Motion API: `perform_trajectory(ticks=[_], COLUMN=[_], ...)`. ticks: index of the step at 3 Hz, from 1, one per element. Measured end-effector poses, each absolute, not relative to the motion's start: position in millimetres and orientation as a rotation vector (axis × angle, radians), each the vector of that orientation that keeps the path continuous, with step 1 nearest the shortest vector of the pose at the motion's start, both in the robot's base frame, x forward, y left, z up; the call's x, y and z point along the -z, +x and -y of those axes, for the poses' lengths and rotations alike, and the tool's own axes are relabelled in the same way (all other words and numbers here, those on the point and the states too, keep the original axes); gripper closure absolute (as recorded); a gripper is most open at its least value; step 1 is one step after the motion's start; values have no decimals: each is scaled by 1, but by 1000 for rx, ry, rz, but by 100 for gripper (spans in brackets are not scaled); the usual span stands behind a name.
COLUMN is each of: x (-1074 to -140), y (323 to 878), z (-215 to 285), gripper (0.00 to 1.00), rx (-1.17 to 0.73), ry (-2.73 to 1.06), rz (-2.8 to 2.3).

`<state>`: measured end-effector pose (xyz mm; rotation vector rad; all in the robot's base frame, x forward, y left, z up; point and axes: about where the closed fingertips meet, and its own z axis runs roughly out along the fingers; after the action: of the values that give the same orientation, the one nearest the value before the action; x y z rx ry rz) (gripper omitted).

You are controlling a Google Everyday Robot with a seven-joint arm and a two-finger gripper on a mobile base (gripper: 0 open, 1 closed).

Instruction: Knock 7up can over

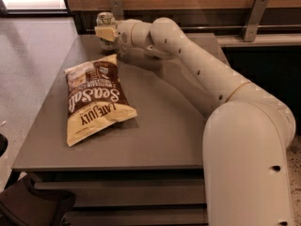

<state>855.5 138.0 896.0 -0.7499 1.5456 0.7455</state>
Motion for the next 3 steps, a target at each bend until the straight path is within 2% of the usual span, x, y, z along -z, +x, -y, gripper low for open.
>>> perform_trajectory(ticks=[3], x=[-936], y=[839], z=[-128], gripper=[100], rx=[-634], ry=[-782], rz=[-1527])
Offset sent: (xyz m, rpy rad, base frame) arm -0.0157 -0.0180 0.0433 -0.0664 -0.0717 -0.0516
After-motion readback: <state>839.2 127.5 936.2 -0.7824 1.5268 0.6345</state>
